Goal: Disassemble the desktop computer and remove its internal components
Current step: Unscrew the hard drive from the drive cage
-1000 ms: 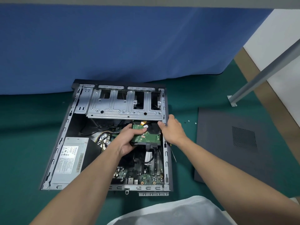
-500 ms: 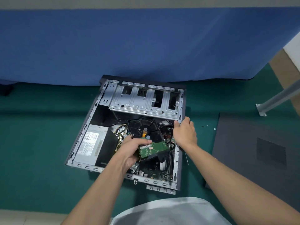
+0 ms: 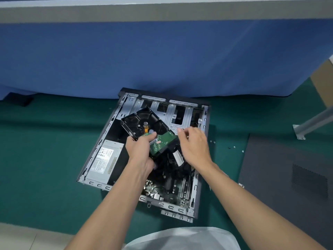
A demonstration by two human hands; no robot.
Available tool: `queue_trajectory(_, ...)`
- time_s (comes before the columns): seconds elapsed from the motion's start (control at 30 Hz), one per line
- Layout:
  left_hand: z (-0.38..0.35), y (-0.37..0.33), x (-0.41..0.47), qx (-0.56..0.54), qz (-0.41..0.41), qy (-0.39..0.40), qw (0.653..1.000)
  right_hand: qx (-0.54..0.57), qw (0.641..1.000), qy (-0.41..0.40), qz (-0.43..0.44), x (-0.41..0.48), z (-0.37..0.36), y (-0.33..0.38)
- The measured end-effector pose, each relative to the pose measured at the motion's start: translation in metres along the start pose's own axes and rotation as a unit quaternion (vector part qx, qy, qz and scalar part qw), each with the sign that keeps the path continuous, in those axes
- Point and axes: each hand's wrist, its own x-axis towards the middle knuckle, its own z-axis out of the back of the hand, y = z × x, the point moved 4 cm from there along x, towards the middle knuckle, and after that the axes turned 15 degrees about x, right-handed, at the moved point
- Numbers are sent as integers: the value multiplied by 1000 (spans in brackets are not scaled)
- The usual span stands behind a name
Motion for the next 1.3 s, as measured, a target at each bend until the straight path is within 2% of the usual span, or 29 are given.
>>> queue_trajectory(0.07,-4,-7,6,12,-14,33,999,76,993,41,-83,3,-4,-1)
queue_trajectory(0.17,-10,-18,13,24,-32,61,997,215,958,54,-181,0,-8,-4)
queue_trajectory(0.33,-25,-28,20,58,-35,72,995,332,921,28,-204,-2,-12,1)
queue_trajectory(0.6,-38,-26,32,98,-16,99,990,332,921,-52,-199,3,-9,7)
queue_trajectory(0.77,-46,-28,37,119,-37,84,989,351,894,-146,-237,-10,-24,9)
queue_trajectory(0.97,-45,-32,43,115,-27,95,988,367,900,-64,-225,6,-15,7)
queue_trajectory(1.2,-48,-29,39,76,-50,38,995,381,889,-84,-240,4,-28,10)
queue_trajectory(1.3,-46,-27,38,51,-38,17,998,389,889,-67,-233,9,-25,11)
